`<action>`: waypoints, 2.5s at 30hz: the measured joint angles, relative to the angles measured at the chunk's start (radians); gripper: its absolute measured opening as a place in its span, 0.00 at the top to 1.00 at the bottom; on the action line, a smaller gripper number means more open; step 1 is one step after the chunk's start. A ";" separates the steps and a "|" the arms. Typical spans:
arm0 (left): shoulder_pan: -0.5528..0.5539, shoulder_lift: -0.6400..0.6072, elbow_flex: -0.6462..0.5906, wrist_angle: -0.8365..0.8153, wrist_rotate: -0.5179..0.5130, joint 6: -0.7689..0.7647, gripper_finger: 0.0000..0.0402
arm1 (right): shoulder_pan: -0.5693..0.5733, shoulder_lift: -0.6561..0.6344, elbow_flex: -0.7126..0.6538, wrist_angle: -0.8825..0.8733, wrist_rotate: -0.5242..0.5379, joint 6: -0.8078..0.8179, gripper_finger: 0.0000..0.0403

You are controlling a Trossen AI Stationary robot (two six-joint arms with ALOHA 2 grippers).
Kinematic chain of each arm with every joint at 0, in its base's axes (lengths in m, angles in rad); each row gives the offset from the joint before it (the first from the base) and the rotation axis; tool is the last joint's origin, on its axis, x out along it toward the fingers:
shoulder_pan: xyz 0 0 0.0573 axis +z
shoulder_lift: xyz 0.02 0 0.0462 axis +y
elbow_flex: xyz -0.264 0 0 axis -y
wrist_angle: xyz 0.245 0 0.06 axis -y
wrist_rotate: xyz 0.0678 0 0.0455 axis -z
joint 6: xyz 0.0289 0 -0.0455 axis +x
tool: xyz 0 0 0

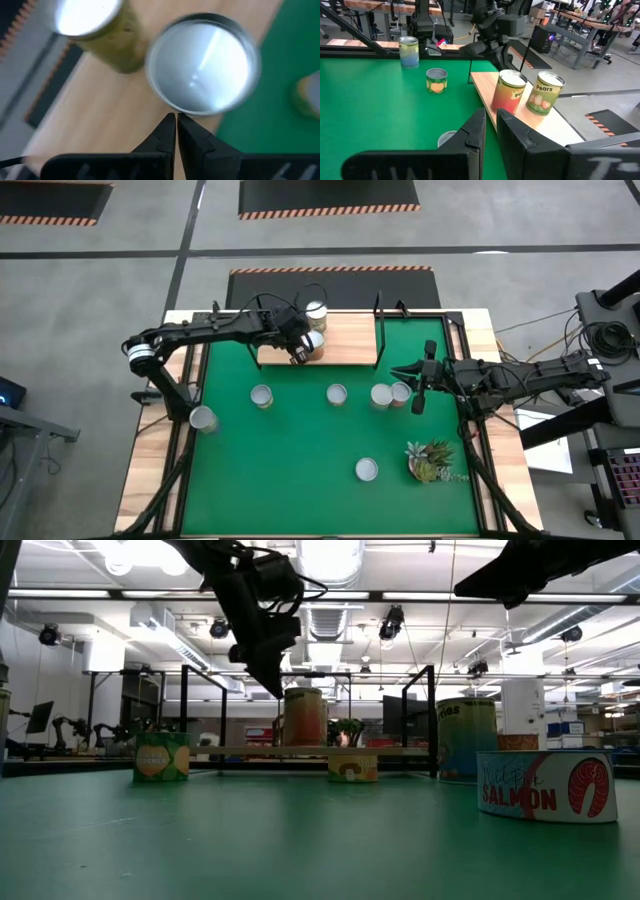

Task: Pick and place cans onto a shelf
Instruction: Put the canned pineapple on the shelf

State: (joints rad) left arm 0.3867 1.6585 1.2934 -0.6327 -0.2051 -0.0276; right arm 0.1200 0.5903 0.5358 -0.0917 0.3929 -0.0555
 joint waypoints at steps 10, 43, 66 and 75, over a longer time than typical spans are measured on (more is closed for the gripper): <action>-0.060 -0.002 0.000 -0.012 0.002 -0.034 1.00 | 0.000 0.000 0.000 0.000 0.000 0.000 0.91; -0.142 0.010 0.001 0.024 -0.046 -0.108 1.00 | 0.000 0.000 0.000 -0.004 0.000 0.031 0.91; -0.187 -0.407 -0.459 0.600 -0.047 0.294 1.00 | -0.142 0.556 0.486 -0.124 -0.002 0.125 0.98; -0.156 -0.362 -0.471 0.641 -0.046 0.335 1.00 | -0.305 0.798 0.722 -0.367 -0.161 0.064 0.98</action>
State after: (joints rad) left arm 0.2308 1.2970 0.8223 0.0082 -0.2515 0.3073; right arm -0.1849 1.3881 1.2582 -0.4584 0.2320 0.0084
